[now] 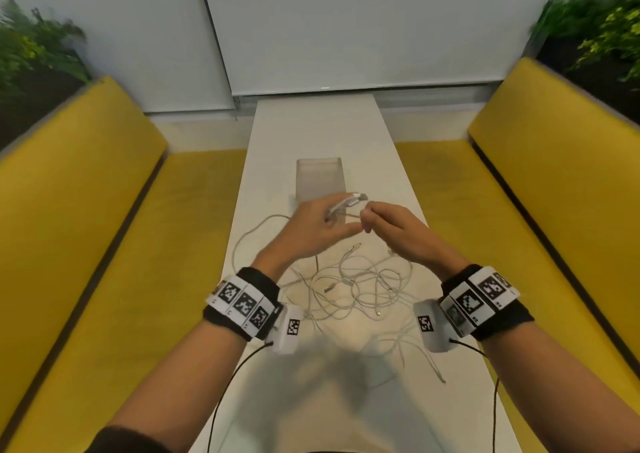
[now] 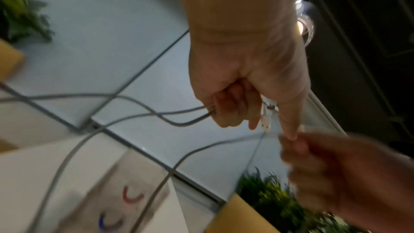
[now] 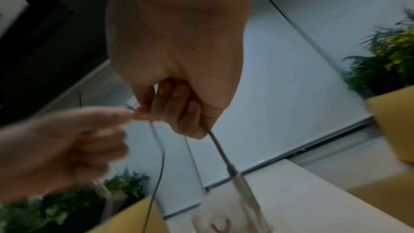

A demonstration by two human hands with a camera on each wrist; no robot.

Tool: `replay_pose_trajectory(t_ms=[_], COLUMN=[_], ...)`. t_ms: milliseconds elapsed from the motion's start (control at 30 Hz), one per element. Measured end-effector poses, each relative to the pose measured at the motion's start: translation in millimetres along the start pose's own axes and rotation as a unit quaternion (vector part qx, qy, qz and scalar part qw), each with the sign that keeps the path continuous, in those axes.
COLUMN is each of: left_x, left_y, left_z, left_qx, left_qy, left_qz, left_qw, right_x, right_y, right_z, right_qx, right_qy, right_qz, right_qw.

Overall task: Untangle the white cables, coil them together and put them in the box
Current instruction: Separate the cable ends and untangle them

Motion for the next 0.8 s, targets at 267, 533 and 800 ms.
replay_pose_trajectory(t_ms=[267,533,800], left_x=[-4.2,-29.0,-54.0], left_y=[-18.7,-32.7,-23.5], left_z=[0.8,5.5,17.8], left_qx=[-0.038,-0.018,-0.06], left_qy=[-0.025,0.026,-0.01], left_qz=[0.025,0.002,0.04], left_qw=[0.999,0.999,0.997], right_x=[-13.7,3.0,-1.5], right_y=[12.8,59.1,111.3], right_z=[15.0,27.9,34.6], right_qx=[0.023,0.058,0.201], right_qy=[-0.018,-0.043,-0.133], right_qz=[-0.082,-0.031,0.074], right_qw=[0.996,0.997,0.968])
Point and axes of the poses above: each hand's wrist, its own z-axis away from the middle knuckle, its own x-axis out of the palm, y = z × x, the point moved 5 cm from there along -z, towards the middle knuckle, and after that the axes turned 5 degrees about -z, right-handed, at the moved point
